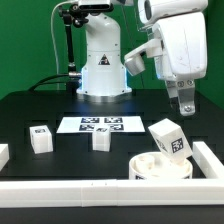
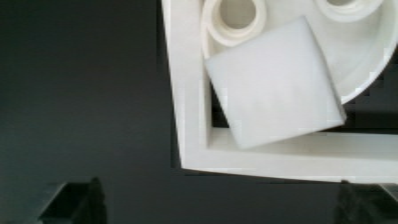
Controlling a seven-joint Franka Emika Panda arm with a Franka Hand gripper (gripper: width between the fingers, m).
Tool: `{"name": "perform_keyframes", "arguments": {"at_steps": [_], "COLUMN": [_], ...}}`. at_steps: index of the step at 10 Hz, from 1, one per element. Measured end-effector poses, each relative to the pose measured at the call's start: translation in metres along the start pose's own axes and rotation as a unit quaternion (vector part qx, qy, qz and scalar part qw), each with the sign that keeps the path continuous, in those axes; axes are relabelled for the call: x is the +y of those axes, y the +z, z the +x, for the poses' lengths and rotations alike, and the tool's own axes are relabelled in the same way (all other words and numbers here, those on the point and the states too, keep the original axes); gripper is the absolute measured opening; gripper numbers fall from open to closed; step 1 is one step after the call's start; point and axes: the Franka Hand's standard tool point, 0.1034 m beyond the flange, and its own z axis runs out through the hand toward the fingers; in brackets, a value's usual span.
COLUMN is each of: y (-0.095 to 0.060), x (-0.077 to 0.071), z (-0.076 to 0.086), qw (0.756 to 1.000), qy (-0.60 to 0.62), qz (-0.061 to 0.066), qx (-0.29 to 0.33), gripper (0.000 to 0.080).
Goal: Assemble stool
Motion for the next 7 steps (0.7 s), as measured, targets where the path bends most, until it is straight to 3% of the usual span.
{"name": "perform_keyframes", "arguments": {"at_steps": [1, 7], "y": [0.0038, 0.0107], "x": [-0.0006, -0.0086], "z": [-0.0035, -0.0127], "qw": [0.999, 0.999], "qy": [-0.031, -0.049], "qz": [-0.011, -0.014], "qx": [0.002, 0.002], "gripper": [0.0648, 0.0648]}}
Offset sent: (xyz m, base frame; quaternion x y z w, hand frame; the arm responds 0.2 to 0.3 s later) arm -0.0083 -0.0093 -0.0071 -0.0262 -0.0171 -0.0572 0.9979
